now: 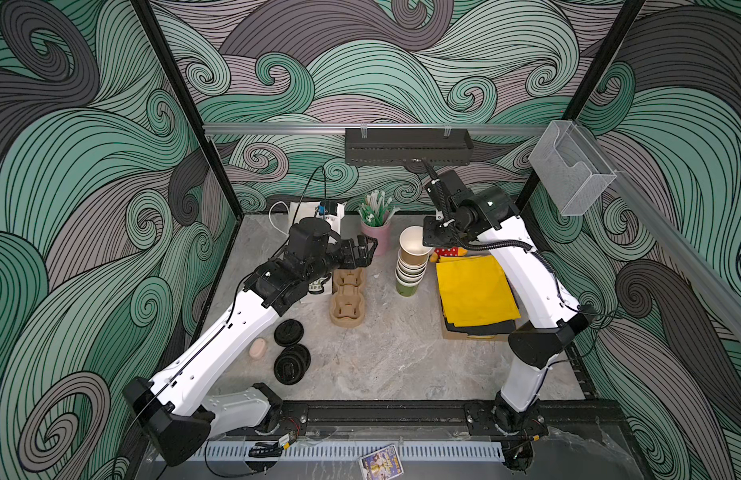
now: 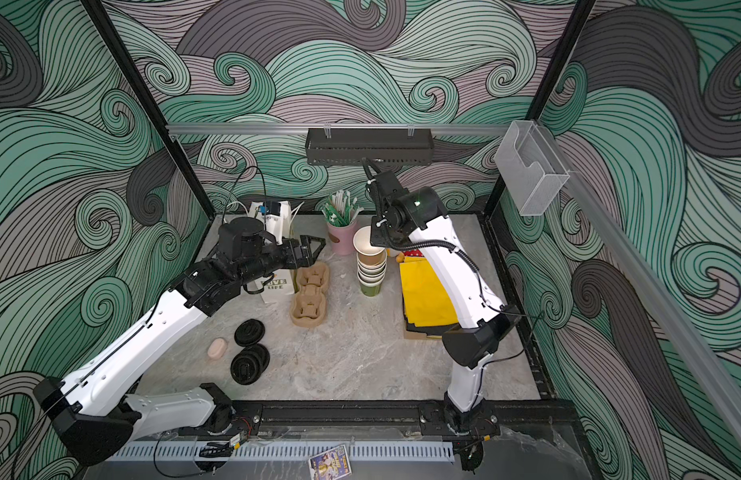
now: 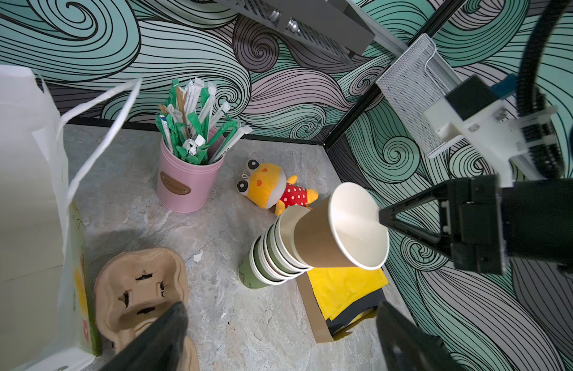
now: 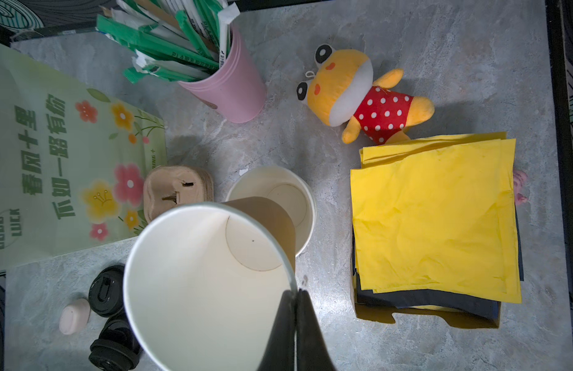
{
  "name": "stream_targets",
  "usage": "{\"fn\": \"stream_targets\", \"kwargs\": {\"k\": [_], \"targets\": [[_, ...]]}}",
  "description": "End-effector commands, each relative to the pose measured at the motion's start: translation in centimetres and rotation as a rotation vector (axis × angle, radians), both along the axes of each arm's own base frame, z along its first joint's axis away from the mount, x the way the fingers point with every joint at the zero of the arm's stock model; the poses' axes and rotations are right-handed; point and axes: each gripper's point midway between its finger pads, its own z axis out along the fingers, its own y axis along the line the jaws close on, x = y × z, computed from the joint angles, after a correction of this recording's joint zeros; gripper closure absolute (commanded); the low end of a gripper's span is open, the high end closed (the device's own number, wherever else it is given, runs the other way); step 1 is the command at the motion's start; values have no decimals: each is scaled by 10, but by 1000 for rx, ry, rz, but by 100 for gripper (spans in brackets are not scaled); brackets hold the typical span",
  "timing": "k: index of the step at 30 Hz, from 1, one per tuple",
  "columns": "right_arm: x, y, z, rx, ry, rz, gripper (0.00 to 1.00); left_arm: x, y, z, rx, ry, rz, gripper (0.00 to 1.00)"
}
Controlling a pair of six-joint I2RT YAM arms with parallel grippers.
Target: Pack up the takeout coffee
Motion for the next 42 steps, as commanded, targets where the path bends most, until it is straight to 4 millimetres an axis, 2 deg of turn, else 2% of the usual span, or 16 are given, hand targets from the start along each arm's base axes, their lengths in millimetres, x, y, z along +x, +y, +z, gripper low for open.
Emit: {"fn": "stream_targets", "kwargs": {"k": [1, 4, 7, 12, 16, 20, 24, 28, 31, 35, 42], "targets": [[-16, -4, 28, 59, -51, 12, 100, -5, 3, 15, -7, -9, -1, 6], [-36, -6, 41, 66, -76, 59, 100, -10, 10, 17, -8, -11, 16, 6], [-58, -5, 44, 62, -81, 105, 100, -16, 18, 16, -14, -2, 40, 6], [-92, 7, 26, 22, -73, 175, 100, -31, 36, 8, -17, 38, 89, 6], [-115, 28, -10, 75, -45, 195, 100, -48, 56, -3, -11, 88, 142, 6], [-132, 52, -60, 170, -29, 171, 100, -64, 84, -18, -15, 138, 243, 6], [-142, 60, -109, 168, 21, 130, 100, -78, 116, -38, -10, 186, 377, 6], [-143, 64, -144, 112, 23, 121, 100, -93, 144, -59, -13, 228, 506, 6], [-142, 63, -163, 79, 40, 105, 100, -102, 161, -71, -33, 247, 585, 6], [-142, 61, -179, 46, 54, 96, 100, -111, 176, -80, -60, 257, 657, 6], [-143, 54, -198, -2, 78, 72, 100, -116, 182, -89, -89, 267, 688, 6]]}}
